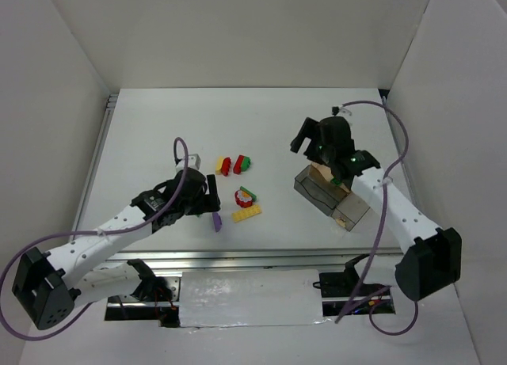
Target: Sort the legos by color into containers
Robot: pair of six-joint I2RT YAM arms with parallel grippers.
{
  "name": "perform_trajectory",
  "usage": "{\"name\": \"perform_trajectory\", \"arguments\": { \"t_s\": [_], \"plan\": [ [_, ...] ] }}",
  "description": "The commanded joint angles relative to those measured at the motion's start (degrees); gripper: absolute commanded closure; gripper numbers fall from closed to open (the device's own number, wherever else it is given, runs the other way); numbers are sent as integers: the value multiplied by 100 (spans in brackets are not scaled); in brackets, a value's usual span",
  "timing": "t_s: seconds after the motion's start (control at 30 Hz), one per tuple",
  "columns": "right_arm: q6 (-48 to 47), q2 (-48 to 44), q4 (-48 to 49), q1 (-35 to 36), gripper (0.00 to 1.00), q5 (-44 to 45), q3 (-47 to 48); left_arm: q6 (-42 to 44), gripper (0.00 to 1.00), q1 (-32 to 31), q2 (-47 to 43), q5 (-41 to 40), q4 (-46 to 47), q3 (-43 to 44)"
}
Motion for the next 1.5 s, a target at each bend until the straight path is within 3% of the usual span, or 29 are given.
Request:
{"name": "perform_trajectory", "arguments": {
  "t_s": [0.0,0.17,0.33,0.73,0.83,0.87,0.93,0.97,1.03,1.13,1.2,1.27,1.37,1.47],
  "plan": [
    [-55,-375,-399,559,0,634,-295,-377,4,-13,274,-97,34,49],
    [77,-1113,-435,833,0,468,-744,-1072,9,-93,564,-316,245,-302],
    [-98,-1842,-575,850,1,240,-894,-986,17,-128,1021,-203,605,-365],
    [-248,-1949,-637,886,2,20,-1070,-1056,30,-321,1997,-229,957,-320],
    [-239,-1923,-558,894,2,-68,-1131,-1029,49,-321,2199,-167,1036,-320],
    [-239,-1914,-514,903,2,-112,-1166,-1038,63,-330,2260,-150,1080,-320],
    [-239,-1905,-479,903,2,-174,-1201,-1021,80,-330,2279,-97,1141,-346],
    [-239,-1905,-461,903,2,-244,-1219,-1038,96,-330,2261,-105,1133,-347],
    [-248,-1949,-374,903,2,-445,-1263,-1021,100,-339,2165,-97,1089,-320],
    [-371,-2168,415,903,3,-1708,-1675,-1073,100,-400,1604,-71,1045,-338],
    [-74,-2422,1582,929,4,-2682,-2385,-1135,100,-409,910,17,1132,-399],
    [434,-2546,2966,1034,4,-3090,-3191,-987,100,-418,157,446,1474,-495],
    [832,-2345,3353,1184,7,-3058,-3364,-424,100,-436,-647,1370,2748,-838],
    [1465,-2432,3720,1561,8,-2294,-3600,-887,100,-453,-1060,681,2444,-804]
  ]
}}
